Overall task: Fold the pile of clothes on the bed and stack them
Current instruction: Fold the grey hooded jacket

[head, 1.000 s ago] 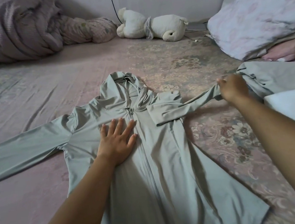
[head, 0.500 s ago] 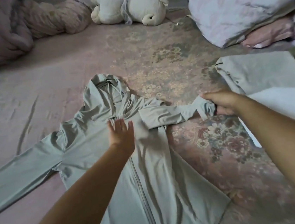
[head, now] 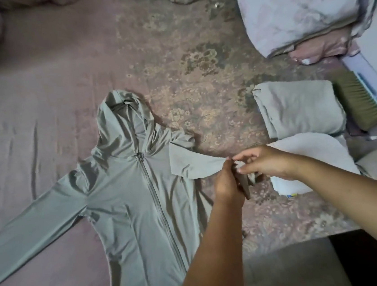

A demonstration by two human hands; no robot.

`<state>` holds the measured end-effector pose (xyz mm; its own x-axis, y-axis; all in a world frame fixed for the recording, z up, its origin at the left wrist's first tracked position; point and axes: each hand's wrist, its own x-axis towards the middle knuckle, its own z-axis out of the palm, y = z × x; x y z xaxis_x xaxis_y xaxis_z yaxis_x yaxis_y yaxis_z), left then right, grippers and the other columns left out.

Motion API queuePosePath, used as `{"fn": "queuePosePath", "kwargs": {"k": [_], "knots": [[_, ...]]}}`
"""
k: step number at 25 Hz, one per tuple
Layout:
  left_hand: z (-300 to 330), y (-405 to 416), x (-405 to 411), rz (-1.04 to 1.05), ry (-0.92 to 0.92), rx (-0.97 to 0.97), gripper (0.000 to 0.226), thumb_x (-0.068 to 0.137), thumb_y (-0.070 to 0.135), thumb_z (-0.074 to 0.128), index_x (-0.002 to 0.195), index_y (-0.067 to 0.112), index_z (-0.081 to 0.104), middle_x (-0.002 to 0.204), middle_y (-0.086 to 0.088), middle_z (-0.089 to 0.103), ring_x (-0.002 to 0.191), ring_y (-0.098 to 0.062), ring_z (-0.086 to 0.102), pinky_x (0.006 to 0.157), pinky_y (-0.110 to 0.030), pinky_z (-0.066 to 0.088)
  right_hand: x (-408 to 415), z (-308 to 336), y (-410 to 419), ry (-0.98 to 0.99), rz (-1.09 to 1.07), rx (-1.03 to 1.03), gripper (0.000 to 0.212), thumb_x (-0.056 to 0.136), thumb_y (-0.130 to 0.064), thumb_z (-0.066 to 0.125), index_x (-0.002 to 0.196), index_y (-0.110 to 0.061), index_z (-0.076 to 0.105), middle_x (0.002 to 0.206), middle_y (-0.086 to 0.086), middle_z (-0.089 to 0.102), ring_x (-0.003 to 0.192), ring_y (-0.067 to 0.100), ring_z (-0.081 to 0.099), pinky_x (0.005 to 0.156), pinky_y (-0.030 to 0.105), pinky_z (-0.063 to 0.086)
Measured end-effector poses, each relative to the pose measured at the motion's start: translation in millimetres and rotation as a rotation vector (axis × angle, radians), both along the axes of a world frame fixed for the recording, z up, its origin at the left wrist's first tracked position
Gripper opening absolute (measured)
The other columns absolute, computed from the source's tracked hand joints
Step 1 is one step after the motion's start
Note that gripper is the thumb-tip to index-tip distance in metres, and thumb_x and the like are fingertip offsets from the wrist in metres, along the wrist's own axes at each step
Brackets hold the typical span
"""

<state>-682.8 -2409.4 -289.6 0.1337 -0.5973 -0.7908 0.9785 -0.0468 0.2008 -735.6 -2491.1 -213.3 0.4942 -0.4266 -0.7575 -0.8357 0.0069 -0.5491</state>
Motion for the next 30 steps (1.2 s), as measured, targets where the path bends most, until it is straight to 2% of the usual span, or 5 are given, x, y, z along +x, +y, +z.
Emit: {"fn": "queuePosePath", "kwargs": {"k": [5, 10, 14, 18, 30], "knots": [[-4.3, -2.0, -5.4, 0.036, -0.053, 0.057, 0.027, 0.097, 0.028, 0.051, 0.085, 0.005, 0.055, 0.054, -0.015, 0.058, 0.044, -0.023, 0.053, 0.050, -0.031, 0.040, 0.8, 14.8, -10.0, 0.010, -0.301, 0.243, 0.018, 0.095, -0.031, 0.055, 0.103, -0.016, 0.060, 0.083, 0.007, 0.055, 0.061, 0.016, 0.053, 0.055, 0.026, 0.044], [-3.7, -9.1, -5.0, 0.017, -0.178, 0.248, 0.014, 0.097, 0.020, 0.051, 0.093, 0.007, 0.048, 0.064, -0.013, 0.047, 0.045, -0.019, 0.043, 0.036, -0.017, 0.031, 1.9, 6.2, -24.3, 0.100, -0.059, 0.289, 0.023, 0.085, -0.037, 0.064, 0.091, -0.015, 0.063, 0.077, 0.003, 0.065, 0.063, 0.013, 0.058, 0.060, 0.026, 0.038], [-0.7, -31.6, -16.3, 0.173, -0.215, 0.367, 0.016, 0.093, 0.012, 0.059, 0.092, 0.007, 0.044, 0.066, -0.011, 0.049, 0.046, -0.016, 0.046, 0.037, -0.018, 0.035, 6.0, 3.4, -48.8, 0.044, 0.148, 0.134, 0.040, 0.083, -0.017, 0.072, 0.114, -0.026, 0.049, 0.099, 0.000, 0.061, 0.078, 0.013, 0.056, 0.067, 0.028, 0.044], [5.2, -65.8, -43.1, 0.285, -0.113, 0.218, 0.022, 0.090, 0.020, 0.065, 0.088, 0.002, 0.052, 0.070, -0.018, 0.057, 0.049, -0.024, 0.057, 0.042, -0.023, 0.046, -7.9, 4.0, -92.5, 0.001, 0.353, 0.077, 0.017, 0.084, 0.004, 0.062, 0.101, 0.005, 0.063, 0.078, 0.009, 0.060, 0.066, 0.012, 0.052, 0.062, 0.024, 0.043], [56.1, -249.6, -147.8, 0.590, 0.238, 0.093, 0.022, 0.093, 0.008, 0.058, 0.113, 0.002, 0.062, 0.100, -0.011, 0.066, 0.086, -0.021, 0.063, 0.071, -0.035, 0.054, -79.9, 30.9, -276.6, -0.031, 0.425, -0.168, 0.017, 0.090, -0.010, 0.061, 0.076, 0.001, 0.064, 0.071, 0.009, 0.058, 0.068, 0.016, 0.050, 0.056, 0.027, 0.035]]}}
